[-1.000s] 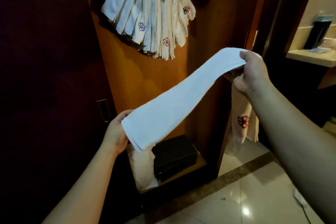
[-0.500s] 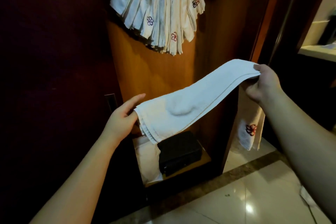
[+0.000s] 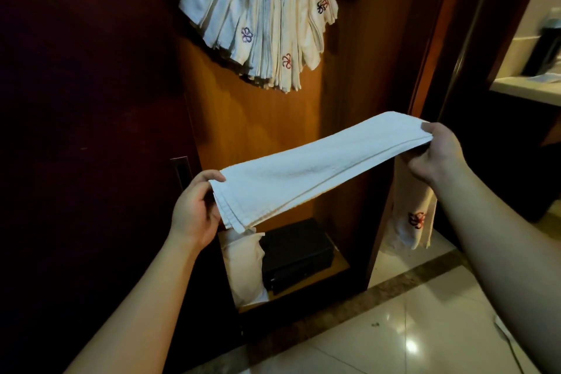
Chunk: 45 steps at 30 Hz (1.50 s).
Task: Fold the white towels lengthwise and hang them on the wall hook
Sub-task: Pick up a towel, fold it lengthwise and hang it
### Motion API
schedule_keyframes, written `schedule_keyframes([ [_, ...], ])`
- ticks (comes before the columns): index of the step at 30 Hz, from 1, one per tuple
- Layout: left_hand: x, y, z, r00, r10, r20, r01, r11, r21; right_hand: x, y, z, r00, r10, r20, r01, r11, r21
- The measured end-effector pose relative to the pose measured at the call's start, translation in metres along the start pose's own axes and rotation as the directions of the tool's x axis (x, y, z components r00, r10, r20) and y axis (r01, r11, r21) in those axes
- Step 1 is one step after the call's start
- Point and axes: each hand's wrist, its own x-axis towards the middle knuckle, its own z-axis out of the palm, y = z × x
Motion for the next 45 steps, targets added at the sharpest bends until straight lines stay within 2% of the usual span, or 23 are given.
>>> schedule_keyframes([
  [2,0.001,-0.006,-0.003,0.999,-0.037,-0.020,0.035,0.996,-0.082,0.000,0.003,-0.001,1.000,0.009,0.001,-0.009,1.000,-0.005],
  [3,0.001,-0.008,-0.003,0.997,-0.059,-0.049,0.056,0.996,-0.071,0.000,0.005,-0.002,1.000,0.015,0.010,-0.015,1.000,-0.010],
  [8,0.002,-0.018,-0.001,0.981,-0.123,-0.150,0.151,0.969,0.196,-0.003,0.015,-0.006,0.997,0.056,0.045,-0.053,0.996,-0.065],
  [12,0.006,-0.031,-0.011,0.954,-0.209,-0.214,0.241,0.960,0.140,-0.013,0.022,-0.004,0.995,0.071,0.074,-0.070,0.997,-0.024],
  [15,0.012,-0.050,-0.021,0.906,-0.317,-0.281,0.333,0.943,0.011,-0.027,0.023,0.006,0.983,0.103,0.153,-0.111,0.993,0.048],
  [20,0.013,-0.084,-0.022,0.797,-0.479,-0.368,0.512,0.859,-0.010,-0.049,0.019,0.036,0.944,0.129,0.303,-0.142,0.990,0.021],
  [22,0.010,-0.094,-0.016,0.754,-0.540,-0.374,0.596,0.801,0.046,-0.057,0.015,0.049,0.930,0.127,0.345,-0.127,0.992,-0.021],
  [24,0.007,-0.104,-0.010,0.733,-0.550,-0.401,0.658,0.723,0.211,-0.063,0.011,0.063,0.922,0.113,0.369,-0.093,0.993,-0.070],
  [26,0.003,-0.108,0.004,0.783,-0.448,-0.431,0.613,0.671,0.417,-0.069,0.007,0.076,0.921,0.094,0.379,-0.045,0.990,-0.135],
  [27,0.001,-0.106,0.014,0.830,-0.361,-0.426,0.542,0.702,0.461,-0.071,0.006,0.082,0.920,0.085,0.382,-0.018,0.984,-0.175],
  [29,-0.011,-0.091,0.046,0.924,-0.229,-0.307,0.342,0.855,0.391,-0.075,0.006,0.093,0.917,0.060,0.395,0.056,0.959,-0.277],
  [31,-0.028,-0.070,0.086,0.981,-0.186,-0.055,0.194,0.953,0.233,-0.078,0.008,0.101,0.915,0.032,0.402,0.143,0.906,-0.398],
  [33,-0.040,-0.061,0.117,0.970,-0.176,0.168,0.143,0.971,0.194,-0.083,0.010,0.109,0.903,0.003,0.429,0.220,0.855,-0.469],
  [35,-0.046,-0.060,0.143,0.944,-0.194,0.268,0.126,0.960,0.251,-0.087,0.008,0.116,0.882,-0.014,0.471,0.269,0.835,-0.479],
  [37,-0.049,-0.057,0.166,0.931,-0.217,0.294,0.123,0.944,0.307,-0.092,0.002,0.124,0.872,-0.016,0.488,0.271,0.847,-0.457],
  [40,-0.048,-0.050,0.197,0.946,-0.234,0.225,0.147,0.927,0.344,-0.095,-0.009,0.132,0.871,-0.017,0.491,0.219,0.908,-0.357],
  [45,-0.018,-0.038,0.215,0.994,-0.101,0.047,0.084,0.954,0.288,-0.082,-0.030,0.113,0.885,-0.067,0.460,0.181,0.961,-0.209],
])
